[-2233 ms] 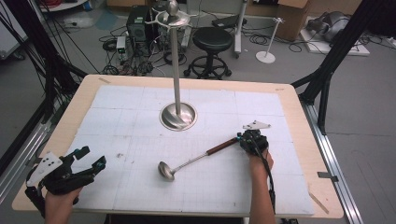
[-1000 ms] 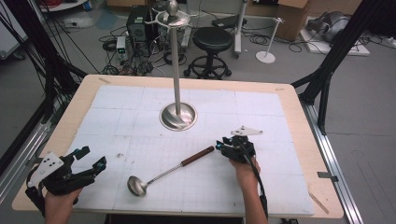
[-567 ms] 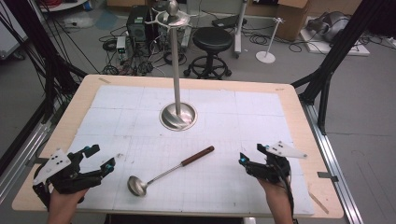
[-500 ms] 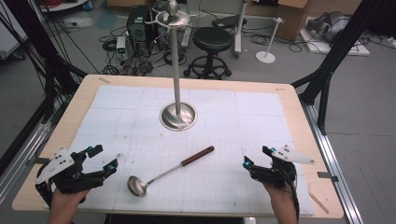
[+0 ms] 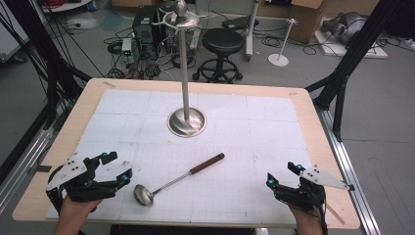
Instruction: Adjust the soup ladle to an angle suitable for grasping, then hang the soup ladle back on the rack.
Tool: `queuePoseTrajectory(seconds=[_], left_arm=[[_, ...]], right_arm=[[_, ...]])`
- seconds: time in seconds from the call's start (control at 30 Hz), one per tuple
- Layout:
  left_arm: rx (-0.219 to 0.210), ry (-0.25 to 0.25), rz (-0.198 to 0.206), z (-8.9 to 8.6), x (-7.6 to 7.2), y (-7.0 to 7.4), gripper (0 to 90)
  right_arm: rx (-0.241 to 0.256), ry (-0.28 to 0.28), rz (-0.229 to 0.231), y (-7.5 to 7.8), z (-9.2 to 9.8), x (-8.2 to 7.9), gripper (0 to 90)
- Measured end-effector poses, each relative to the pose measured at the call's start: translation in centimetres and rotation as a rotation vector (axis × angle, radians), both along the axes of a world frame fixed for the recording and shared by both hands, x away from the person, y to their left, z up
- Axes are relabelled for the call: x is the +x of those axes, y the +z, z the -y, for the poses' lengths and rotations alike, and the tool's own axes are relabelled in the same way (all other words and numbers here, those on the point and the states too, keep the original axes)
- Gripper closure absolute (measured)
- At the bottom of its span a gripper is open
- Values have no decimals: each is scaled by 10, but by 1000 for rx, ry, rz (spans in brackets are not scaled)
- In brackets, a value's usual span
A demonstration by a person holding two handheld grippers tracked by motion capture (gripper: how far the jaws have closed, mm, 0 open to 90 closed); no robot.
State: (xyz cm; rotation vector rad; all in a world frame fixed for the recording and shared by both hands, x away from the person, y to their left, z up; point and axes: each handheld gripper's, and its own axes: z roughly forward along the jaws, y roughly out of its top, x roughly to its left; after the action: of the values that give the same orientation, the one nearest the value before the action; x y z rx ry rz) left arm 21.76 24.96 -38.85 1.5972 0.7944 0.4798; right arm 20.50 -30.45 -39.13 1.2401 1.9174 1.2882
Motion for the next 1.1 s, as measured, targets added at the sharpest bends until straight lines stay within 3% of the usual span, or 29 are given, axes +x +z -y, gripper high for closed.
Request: queuePoseTrajectory(seconds=[0.3, 0.47, 0.63, 0.8, 1.1], left_arm=[[36, -26, -8, 11, 8, 8, 187], [110, -98, -19, 30, 18, 26, 197], [192, -159, -64, 56, 28, 37, 217], [340, -233, -128, 83, 39, 32, 230], [426, -310, -242, 111, 56, 20, 318]], right_arm=[[4, -22, 16, 2, 6, -4, 177], [12, -41, 19, 3, 8, -7, 177], [11, -44, 18, 2, 8, -8, 177], [17, -35, 24, 2, 3, -6, 177], [7, -16, 9, 0, -4, -2, 178]])
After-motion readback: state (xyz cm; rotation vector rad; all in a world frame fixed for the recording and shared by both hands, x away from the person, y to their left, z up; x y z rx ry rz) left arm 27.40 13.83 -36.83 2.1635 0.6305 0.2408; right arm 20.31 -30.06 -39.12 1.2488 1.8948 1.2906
